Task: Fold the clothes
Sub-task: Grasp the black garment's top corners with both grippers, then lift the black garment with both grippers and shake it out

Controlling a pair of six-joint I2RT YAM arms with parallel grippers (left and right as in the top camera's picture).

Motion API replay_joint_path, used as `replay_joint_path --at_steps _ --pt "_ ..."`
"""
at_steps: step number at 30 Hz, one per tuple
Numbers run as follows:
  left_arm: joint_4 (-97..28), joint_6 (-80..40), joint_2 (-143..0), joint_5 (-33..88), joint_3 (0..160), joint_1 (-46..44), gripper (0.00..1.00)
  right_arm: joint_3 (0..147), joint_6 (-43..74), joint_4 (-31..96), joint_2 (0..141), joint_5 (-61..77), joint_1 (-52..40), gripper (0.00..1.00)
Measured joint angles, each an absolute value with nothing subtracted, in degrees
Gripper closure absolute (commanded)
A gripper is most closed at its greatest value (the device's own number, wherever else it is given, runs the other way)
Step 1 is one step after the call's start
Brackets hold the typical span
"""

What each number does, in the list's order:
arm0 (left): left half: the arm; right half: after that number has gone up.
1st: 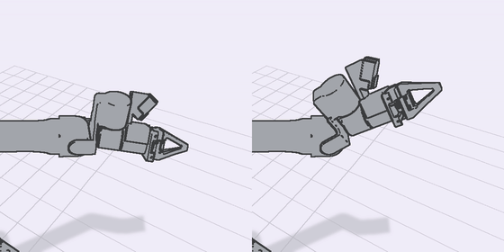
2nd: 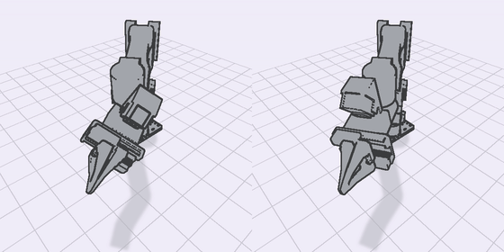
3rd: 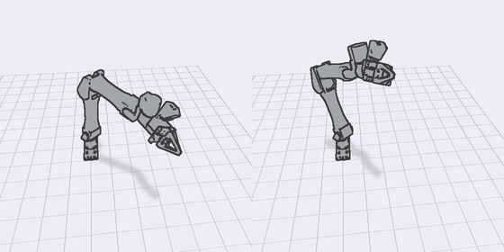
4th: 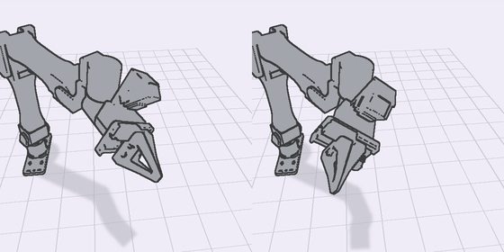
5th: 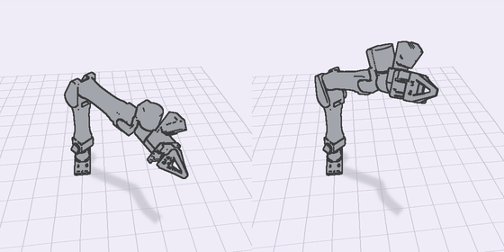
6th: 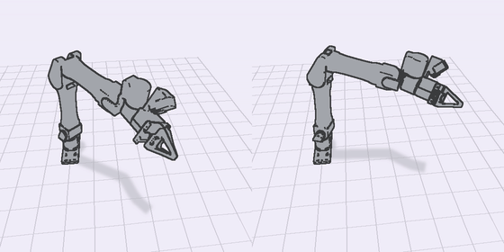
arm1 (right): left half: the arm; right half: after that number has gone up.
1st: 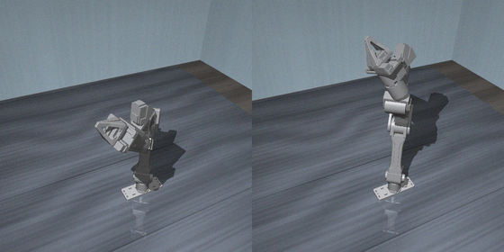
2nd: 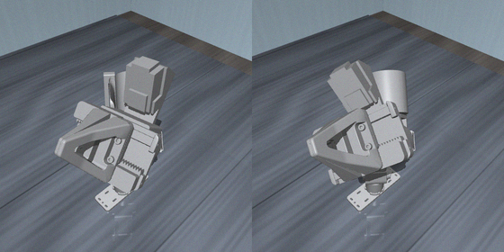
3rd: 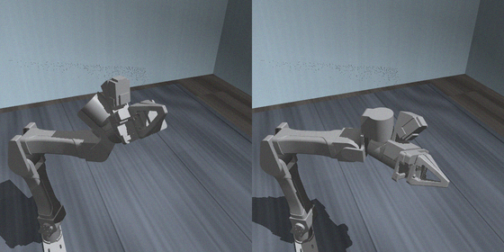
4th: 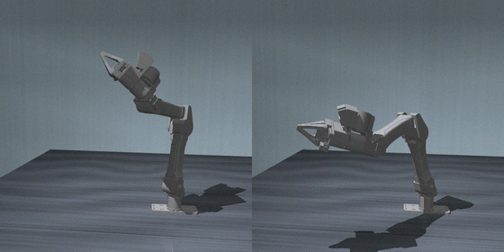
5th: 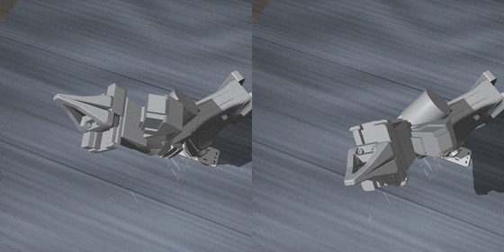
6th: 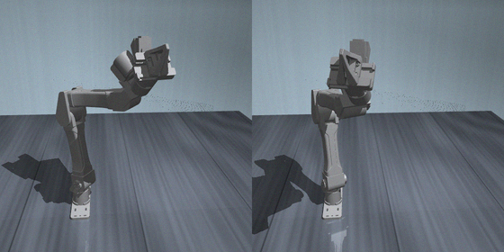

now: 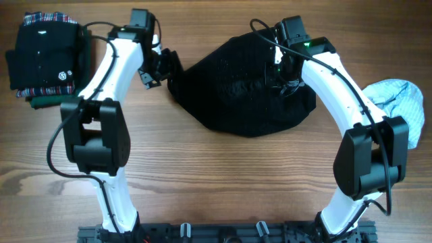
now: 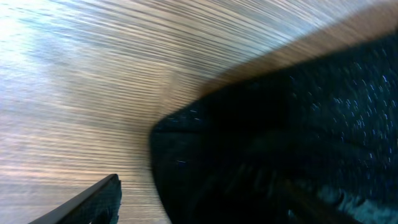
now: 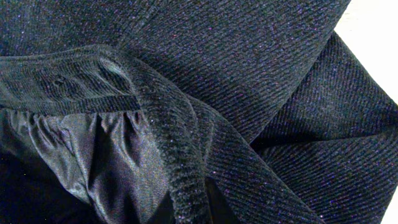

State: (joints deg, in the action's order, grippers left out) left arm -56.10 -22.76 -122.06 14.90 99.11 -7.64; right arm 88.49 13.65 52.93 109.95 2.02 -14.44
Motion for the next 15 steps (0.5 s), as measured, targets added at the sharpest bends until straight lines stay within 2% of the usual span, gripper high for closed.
replay_joint_path --at_steps 1,4,9,10,15 --pt "-56.1 -21.6 -122.1 14.9 99.1 -8.3 0.29 88.5 13.6 52.9 110.0 2.0 -14.4 0.94" --pt "-56.8 -18.6 -122.1 14.4 99.1 -10.8 0.62 88.5 13.6 52.9 110.0 1.8 -14.3 0.95" --pt "-57.9 -16.2 -122.1 11.4 99.1 -12.6 0.92 88.6 13.6 53.1 110.0 1.9 -13.1 0.96" --pt "-58.1 -15.9 -122.1 10.9 99.1 -12.6 0.96 88.6 13.6 53.2 110.0 1.9 -12.6 0.96" --pt "-59.2 -15.2 -122.1 8.6 99.1 -12.4 0.96 88.7 13.6 53.2 109.9 2.9 -10.6 0.96"
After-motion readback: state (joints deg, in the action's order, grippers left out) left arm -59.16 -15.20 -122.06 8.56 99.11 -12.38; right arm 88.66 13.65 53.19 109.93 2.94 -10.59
